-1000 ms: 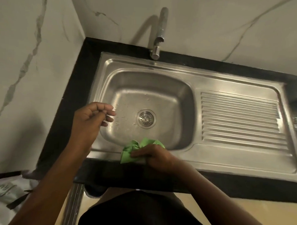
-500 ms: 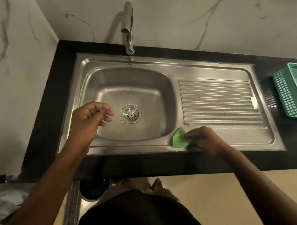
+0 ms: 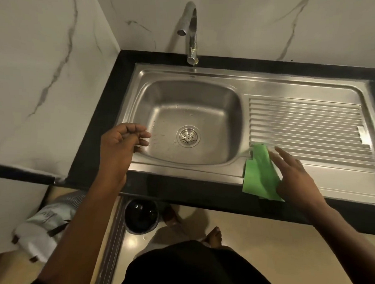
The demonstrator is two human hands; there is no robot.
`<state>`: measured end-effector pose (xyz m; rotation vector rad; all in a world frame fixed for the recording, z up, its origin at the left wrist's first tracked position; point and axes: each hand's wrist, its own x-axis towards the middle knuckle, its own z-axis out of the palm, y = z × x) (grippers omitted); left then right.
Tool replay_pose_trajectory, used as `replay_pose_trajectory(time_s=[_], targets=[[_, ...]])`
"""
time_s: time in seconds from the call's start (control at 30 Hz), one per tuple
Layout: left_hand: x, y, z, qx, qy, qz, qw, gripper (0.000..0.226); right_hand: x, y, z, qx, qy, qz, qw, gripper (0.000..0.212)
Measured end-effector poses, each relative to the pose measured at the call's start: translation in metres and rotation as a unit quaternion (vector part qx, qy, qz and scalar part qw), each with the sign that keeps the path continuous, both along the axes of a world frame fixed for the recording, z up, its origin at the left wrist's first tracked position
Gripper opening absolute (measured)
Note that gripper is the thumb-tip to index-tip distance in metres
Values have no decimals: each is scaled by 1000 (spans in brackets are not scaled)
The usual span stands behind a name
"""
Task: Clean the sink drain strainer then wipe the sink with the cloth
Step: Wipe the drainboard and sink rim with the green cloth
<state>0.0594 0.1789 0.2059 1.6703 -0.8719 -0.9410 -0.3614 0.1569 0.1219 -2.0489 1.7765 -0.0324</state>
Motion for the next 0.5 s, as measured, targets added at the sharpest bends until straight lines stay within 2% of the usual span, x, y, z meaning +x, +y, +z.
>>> replay_pose_trajectory(time_s=[0.07, 0.13, 0.23, 0.5], targets=[[-1, 6, 4, 2, -4, 12, 1000, 36, -1, 1, -6, 3, 5, 41, 999, 104], [0, 11, 6, 4, -13, 19, 1000, 35, 1, 4, -10, 13, -7, 89, 996, 83], [5, 15, 6, 5, -22, 19, 1000, 34, 10, 19, -15, -25, 56, 172, 983, 57], [10, 13, -5, 25, -15, -28, 999, 34, 53, 42, -37, -53, 99, 129, 985, 58]])
